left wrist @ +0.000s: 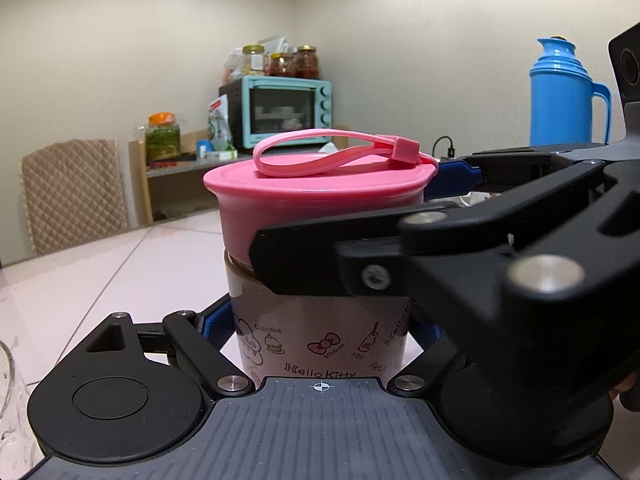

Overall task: Unscrew bottle cap and pour
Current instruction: 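Regrip the lid and twist it again with the right gripper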

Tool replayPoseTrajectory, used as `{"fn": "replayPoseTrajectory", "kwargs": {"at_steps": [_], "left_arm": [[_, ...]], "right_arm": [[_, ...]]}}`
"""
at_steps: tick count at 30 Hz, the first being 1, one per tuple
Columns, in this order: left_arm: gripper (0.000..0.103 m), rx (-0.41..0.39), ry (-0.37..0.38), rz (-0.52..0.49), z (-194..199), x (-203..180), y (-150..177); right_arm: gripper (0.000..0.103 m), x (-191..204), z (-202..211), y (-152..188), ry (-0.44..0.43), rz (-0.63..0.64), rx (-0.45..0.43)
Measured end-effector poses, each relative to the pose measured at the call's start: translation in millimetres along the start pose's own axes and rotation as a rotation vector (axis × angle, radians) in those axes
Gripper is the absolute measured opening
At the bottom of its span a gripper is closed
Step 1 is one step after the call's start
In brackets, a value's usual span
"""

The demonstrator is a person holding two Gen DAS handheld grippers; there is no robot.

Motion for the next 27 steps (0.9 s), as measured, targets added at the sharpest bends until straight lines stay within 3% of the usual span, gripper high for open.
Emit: {"fn": "replayPoseTrajectory", "kwargs": {"at_steps": [8, 11, 15, 27], "left_arm": [[0.090, 0.000, 0.000, 0.000, 0, -1, 0], [0.090, 0.000, 0.000, 0.000, 0, 0, 0], [0.090, 0.000, 0.000, 0.000, 0, -1, 0], [0.090, 0.000, 0.001, -0.001, 1, -1, 0]], "right_arm": [[0.095, 1, -2, 4, 0.029, -0.027, 0.003], [0.086, 0, -2, 6, 0.020, -0.036, 0.004], [0.086, 1, -2, 6, 0.000, -0.015, 0.003], [0.085, -20, -5, 1, -0.215, 0.021, -0.004]]}}
Point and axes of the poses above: each gripper's, at about its wrist camera, not at the fingertips, and z roughly against the way its jaws point, x to its left, y to its underside, the point moved 3 cm from there along -z, roughly the way its jaws point, and after that the axes turned 6 degrees about -x, right-handed, at the moved point
